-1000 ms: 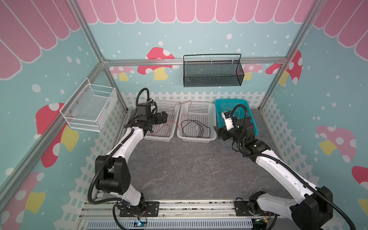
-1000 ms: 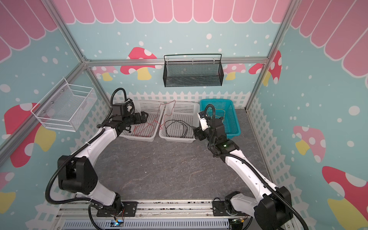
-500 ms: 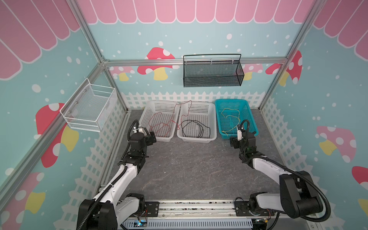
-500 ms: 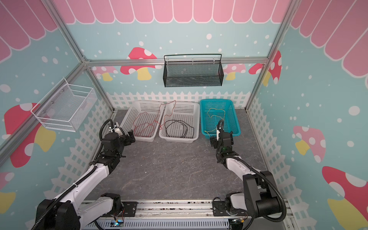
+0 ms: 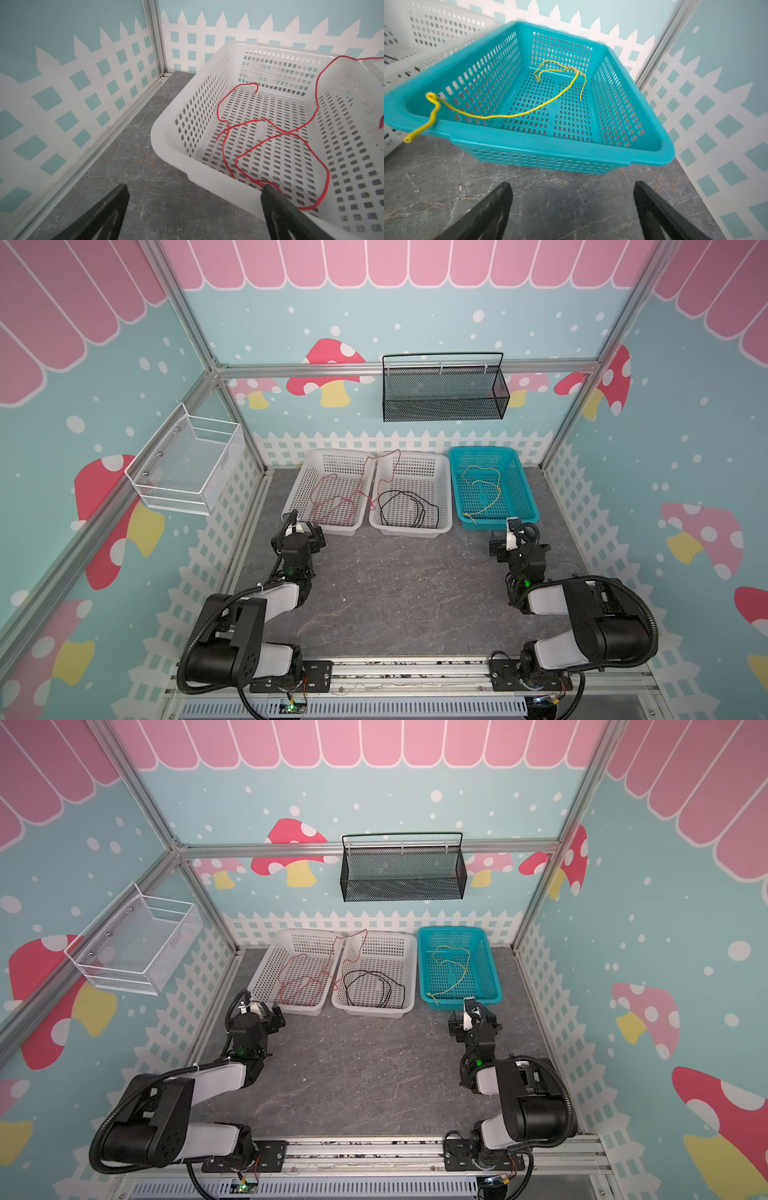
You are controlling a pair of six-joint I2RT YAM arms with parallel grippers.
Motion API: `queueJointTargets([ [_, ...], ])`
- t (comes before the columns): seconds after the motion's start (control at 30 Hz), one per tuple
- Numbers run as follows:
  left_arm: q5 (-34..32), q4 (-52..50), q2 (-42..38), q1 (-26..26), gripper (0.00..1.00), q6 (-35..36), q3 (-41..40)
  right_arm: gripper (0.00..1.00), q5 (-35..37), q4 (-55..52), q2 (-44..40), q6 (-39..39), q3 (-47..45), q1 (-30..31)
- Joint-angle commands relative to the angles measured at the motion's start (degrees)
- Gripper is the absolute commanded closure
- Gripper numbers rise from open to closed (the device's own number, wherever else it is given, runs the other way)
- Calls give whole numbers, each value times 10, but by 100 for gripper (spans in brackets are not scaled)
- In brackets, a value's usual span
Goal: Untangle and sort cables by color
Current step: Reset both arms
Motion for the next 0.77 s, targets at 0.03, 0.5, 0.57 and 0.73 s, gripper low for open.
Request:
queueJointTargets([
  [0.03,4,209,85,1,0,27,-38,2,-47,86,15,-4,-10,-4],
  [0.5,5,68,68,7,0,9,16,2,-49,57,13,17,5,-21],
  [0.57,5,77,71,6,0,12,15,2,-49,57,14,17,6,-21],
  [0.73,5,72,69,6,0,9,15,2,-50,57,13,17,4,-21],
])
